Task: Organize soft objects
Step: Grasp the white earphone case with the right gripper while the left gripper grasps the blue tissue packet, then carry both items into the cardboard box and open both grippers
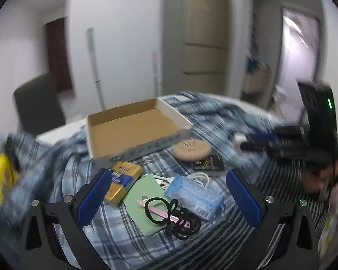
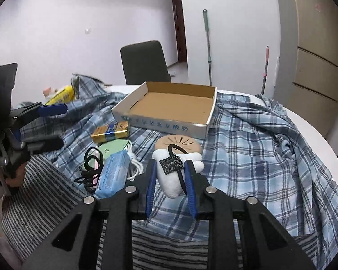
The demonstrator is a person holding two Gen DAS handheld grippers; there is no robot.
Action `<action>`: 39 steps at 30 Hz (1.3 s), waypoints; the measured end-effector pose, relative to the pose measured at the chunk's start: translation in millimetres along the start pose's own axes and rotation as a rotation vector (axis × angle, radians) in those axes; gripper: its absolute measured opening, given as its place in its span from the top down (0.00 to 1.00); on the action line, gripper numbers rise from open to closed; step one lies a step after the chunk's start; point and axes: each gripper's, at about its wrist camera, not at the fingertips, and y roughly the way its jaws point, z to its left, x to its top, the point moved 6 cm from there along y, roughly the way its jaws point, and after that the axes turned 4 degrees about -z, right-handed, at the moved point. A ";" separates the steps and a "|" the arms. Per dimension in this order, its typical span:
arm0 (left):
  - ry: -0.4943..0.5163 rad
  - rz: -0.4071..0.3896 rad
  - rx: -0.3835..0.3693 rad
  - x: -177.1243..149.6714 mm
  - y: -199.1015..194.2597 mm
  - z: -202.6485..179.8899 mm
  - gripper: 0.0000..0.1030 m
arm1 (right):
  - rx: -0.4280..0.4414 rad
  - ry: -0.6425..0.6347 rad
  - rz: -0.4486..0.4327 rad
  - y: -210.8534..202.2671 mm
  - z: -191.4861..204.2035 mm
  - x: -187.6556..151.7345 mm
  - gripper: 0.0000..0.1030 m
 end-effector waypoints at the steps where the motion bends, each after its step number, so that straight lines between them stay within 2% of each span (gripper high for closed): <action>1: 0.059 0.050 -0.028 -1.0 5.6 -6.5 0.00 | 0.003 0.008 -0.005 -0.2 -2.4 0.9 0.77; 2: 0.118 0.130 -0.076 -4.5 13.6 -14.3 0.00 | 0.006 0.019 -0.010 -1.2 -5.1 0.5 0.77; 3: 0.139 0.158 -0.092 -6.0 17.1 -16.4 0.00 | 0.011 0.030 -0.012 -1.6 -7.4 0.4 0.77; 6: 0.225 0.229 -0.147 -7.4 29.8 -29.0 0.00 | 0.026 0.047 -0.017 -2.2 -10.3 -1.1 0.77; 10: 0.278 0.299 -0.187 -11.9 52.1 -42.7 0.00 | 0.023 0.053 -0.024 -4.0 -13.1 -3.5 0.77; 14: 0.276 0.365 -0.201 -19.4 81.4 -49.8 0.00 | -0.006 0.039 -0.015 -2.0 -13.0 -6.6 0.77; 15: 0.273 0.376 -0.204 -22.0 87.0 -50.3 0.03 | -0.010 0.036 -0.006 0.0 -12.3 -7.5 0.77; 17: 0.259 0.402 -0.198 -25.7 95.3 -49.4 0.08 | -0.016 0.032 0.007 2.6 -13.1 -9.3 0.77; 21: 0.219 0.430 -0.225 -32.6 104.7 -45.8 0.08 | -0.006 0.027 0.021 5.4 -12.9 -11.6 0.77; 24: 0.190 0.437 -0.246 -36.7 104.2 -42.3 0.09 | -0.003 0.026 0.031 7.6 -13.1 -12.8 0.77; 26: 0.169 0.434 -0.256 -39.0 104.2 -41.1 0.15 | -0.003 0.028 0.036 9.5 -13.5 -13.0 0.77; 27: 0.162 0.434 -0.253 -40.8 106.2 -40.4 0.23 | -0.004 0.029 0.039 10.4 -14.0 -13.2 0.77; 31: 0.118 0.395 -0.257 -40.6 99.4 -35.1 0.27 | -0.012 0.031 0.047 13.1 -15.3 -14.1 0.77; 35: 0.068 0.329 -0.232 -32.6 88.5 -28.7 0.30 | -0.025 0.022 0.039 12.3 -14.5 -13.1 0.77; 39: 0.069 0.208 -0.145 -21.9 64.9 -25.0 0.30 | -0.047 0.008 -0.010 3.6 -11.8 -9.3 0.77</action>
